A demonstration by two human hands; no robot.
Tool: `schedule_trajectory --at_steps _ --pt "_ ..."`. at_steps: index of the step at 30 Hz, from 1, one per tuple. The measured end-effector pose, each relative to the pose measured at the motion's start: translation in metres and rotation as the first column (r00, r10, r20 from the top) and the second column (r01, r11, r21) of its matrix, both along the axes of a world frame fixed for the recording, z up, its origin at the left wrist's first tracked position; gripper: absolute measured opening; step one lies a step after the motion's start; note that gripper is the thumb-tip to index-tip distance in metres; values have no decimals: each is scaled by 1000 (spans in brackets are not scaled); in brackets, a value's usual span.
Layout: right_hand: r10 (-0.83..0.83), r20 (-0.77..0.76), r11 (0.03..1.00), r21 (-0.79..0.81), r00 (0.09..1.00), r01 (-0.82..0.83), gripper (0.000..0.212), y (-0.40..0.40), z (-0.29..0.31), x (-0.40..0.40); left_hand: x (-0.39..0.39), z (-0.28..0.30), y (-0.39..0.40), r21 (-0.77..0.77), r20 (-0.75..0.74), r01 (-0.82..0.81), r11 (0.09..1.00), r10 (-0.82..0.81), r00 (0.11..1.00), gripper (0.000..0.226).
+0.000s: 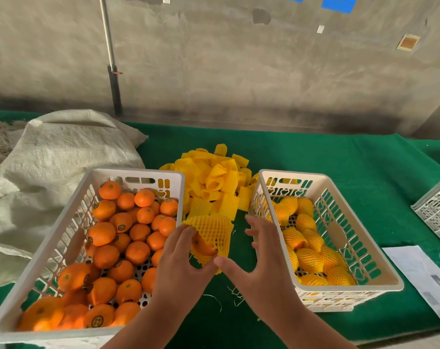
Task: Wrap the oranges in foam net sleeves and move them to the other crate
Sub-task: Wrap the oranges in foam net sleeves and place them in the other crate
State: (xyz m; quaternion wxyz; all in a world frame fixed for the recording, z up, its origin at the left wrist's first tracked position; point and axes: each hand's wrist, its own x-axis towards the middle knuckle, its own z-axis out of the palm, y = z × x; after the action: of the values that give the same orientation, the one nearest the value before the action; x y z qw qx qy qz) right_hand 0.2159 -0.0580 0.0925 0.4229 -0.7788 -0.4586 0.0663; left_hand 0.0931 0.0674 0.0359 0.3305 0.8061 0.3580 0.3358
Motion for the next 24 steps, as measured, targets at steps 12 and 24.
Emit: schedule_trajectory --at_steps 12,24 --pt "-120 -393 993 -48 912 110 114 31 -14 -6 7 -5 -18 207 22 16 978 -21 1000 80" --pt "-79 -258 988 -150 963 41 106 12 -25 17 7 19 -4 -676 351 208 707 62 934 40"
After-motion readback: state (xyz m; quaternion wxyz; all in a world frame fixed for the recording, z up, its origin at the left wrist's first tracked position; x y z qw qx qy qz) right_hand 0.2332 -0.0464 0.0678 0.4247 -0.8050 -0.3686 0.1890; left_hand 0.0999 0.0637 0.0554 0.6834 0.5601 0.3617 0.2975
